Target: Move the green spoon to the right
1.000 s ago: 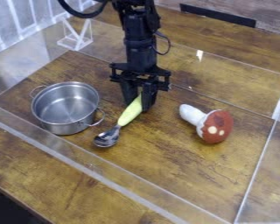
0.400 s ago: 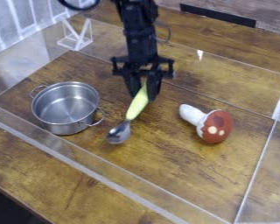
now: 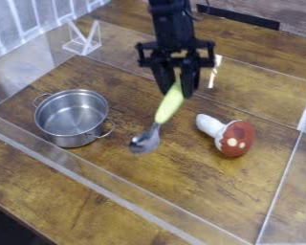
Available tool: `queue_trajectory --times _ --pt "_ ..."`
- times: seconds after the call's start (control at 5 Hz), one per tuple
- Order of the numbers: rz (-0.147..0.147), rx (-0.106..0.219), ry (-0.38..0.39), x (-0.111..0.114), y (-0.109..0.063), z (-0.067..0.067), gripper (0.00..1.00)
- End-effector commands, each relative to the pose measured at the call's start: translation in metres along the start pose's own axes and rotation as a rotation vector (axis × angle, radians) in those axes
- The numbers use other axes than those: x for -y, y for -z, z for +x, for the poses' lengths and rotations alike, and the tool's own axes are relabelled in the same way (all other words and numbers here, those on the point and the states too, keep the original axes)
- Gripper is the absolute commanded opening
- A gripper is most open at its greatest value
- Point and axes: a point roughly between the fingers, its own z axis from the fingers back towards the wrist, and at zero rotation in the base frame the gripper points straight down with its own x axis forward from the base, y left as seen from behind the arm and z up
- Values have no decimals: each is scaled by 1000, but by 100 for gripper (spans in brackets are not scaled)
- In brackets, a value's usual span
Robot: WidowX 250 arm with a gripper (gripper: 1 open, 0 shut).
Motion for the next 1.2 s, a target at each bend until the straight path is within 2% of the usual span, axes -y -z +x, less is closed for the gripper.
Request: queue_trajectory --times 0.0,0.4,0.8,1.0 --pt "-7 80 125 40 -22 -17 0" --pt "13 67 165 56 0 -41 0" --pt "19 6 362 88 34 -54 0" --pt "23 -16 341 92 43 -52 0"
